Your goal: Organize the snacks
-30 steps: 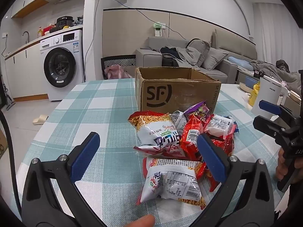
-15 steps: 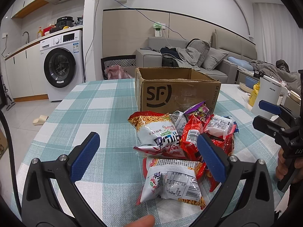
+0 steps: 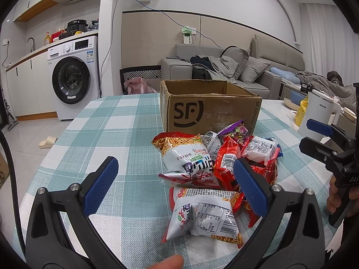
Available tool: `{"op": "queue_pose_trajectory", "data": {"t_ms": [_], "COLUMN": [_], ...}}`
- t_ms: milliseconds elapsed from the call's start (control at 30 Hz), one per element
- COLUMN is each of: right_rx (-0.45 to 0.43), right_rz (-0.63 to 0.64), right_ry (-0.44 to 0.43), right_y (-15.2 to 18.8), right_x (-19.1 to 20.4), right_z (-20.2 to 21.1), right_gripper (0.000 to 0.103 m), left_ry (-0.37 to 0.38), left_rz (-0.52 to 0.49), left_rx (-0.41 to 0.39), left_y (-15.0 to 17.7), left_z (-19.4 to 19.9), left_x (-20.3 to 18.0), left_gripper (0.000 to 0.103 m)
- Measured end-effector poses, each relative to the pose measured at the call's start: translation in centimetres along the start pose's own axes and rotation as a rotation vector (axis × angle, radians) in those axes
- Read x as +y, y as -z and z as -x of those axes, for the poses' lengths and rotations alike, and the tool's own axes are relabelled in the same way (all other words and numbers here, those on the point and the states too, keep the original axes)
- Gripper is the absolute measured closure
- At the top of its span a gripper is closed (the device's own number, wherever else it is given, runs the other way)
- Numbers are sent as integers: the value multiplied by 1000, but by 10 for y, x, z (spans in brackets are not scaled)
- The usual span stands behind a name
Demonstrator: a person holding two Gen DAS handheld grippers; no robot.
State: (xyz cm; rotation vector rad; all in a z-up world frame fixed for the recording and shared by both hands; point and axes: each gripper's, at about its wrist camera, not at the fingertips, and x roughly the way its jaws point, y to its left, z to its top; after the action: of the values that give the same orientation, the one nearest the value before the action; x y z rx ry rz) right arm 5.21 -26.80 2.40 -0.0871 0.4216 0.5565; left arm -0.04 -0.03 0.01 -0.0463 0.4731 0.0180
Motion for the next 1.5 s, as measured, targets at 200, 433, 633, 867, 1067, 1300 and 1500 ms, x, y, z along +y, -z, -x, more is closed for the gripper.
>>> {"op": "queue_pose_trajectory", "data": {"t_ms": [200,433,633,867,1067,1300,1500], "right_rx": [0,1,1,6,6,22,62], "right_rz": [0,0,0,3,-5,-1,-6], "right_ry": [0,0,0,0,-1,-2,11], "right_y": [0,0,0,0,0,0,0], "right_x": [0,0,0,1,1,-1,-1], "right_z": [0,0,0,0,0,-5,-12], "right_gripper": [0,0,0,0,0,0,0], "left_ry": [0,0,0,0,0,0,-4], "left_rz": [0,0,0,0,0,0,5], "left_rx": [0,-1,-1,-1,-1,-2,3], "left_y": [0,0,0,0,0,0,-4], "left_z": [0,0,0,0,0,0,0], "left_x": [0,0,0,0,0,0,3], "left_gripper": [1,1,1,1,1,1,1]}}
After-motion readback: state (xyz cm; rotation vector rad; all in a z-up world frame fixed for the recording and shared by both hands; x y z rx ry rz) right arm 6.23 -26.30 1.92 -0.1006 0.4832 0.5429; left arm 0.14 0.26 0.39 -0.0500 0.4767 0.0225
